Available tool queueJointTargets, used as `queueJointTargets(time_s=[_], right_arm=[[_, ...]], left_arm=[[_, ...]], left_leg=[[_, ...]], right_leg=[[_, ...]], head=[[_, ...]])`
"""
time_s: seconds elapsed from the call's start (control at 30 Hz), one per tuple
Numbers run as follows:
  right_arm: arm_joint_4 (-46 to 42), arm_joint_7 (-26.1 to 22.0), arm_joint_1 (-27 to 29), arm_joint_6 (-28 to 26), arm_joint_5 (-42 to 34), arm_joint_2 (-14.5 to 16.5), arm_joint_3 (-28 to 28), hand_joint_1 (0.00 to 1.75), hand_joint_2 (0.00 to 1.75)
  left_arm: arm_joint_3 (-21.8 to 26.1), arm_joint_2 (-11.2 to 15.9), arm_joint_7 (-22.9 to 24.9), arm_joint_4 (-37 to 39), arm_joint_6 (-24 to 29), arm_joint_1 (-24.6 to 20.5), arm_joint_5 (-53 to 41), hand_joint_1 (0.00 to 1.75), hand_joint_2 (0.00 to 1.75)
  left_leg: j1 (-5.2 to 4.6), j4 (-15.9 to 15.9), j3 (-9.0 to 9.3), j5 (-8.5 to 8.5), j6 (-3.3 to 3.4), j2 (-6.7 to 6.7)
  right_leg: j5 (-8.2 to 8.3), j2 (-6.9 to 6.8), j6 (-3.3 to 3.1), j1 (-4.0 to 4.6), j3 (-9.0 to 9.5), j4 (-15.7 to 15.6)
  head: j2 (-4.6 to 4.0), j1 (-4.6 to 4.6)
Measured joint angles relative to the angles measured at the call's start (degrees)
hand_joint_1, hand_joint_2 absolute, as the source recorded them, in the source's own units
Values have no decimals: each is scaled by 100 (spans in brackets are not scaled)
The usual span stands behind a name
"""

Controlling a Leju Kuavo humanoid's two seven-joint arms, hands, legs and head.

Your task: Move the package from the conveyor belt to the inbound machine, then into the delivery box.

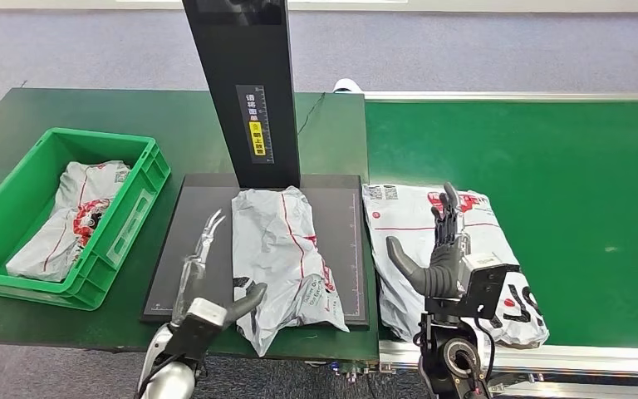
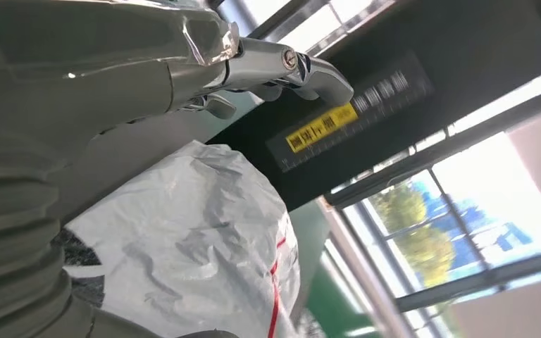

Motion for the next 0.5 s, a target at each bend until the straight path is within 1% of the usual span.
queueJointTargets(time_s=[0.1,0.17,0.23,0.37,0.5], right_arm=[[0,61,13,2,-19,37,-76,0,175],[-1,90,32,45,-10,68,-121,0,175],[-11,121,60,91,35,110,-180,0,175],[-107,195,159,125,161,198,-344,0,175],[-272,255,310,131,256,267,-506,0,175]], left_arm=[[-279,39,600,157,-146,-322,-983,0,175],[-465,69,947,350,-411,-533,-1453,0,175],[-613,89,1212,596,-764,-703,-1715,0,175],[-769,113,1584,1132,-1342,-923,-2004,0,175],[-815,117,1700,1519,-1618,-1018,-2062,0,175]], left_leg=[[-1,0,1,0,0,1],[-2,1,2,0,1,1],[-2,1,2,0,1,2],[-1,0,1,0,0,2],[-1,-1,0,-1,0,1]], right_leg=[[1,0,0,-1,2,0],[1,0,0,-2,2,0],[1,0,0,-2,1,0],[0,1,0,-1,-1,0],[-1,0,0,-1,0,0]], head=[[0,0],[0,0],[0,-1],[0,-1],[0,-1]])
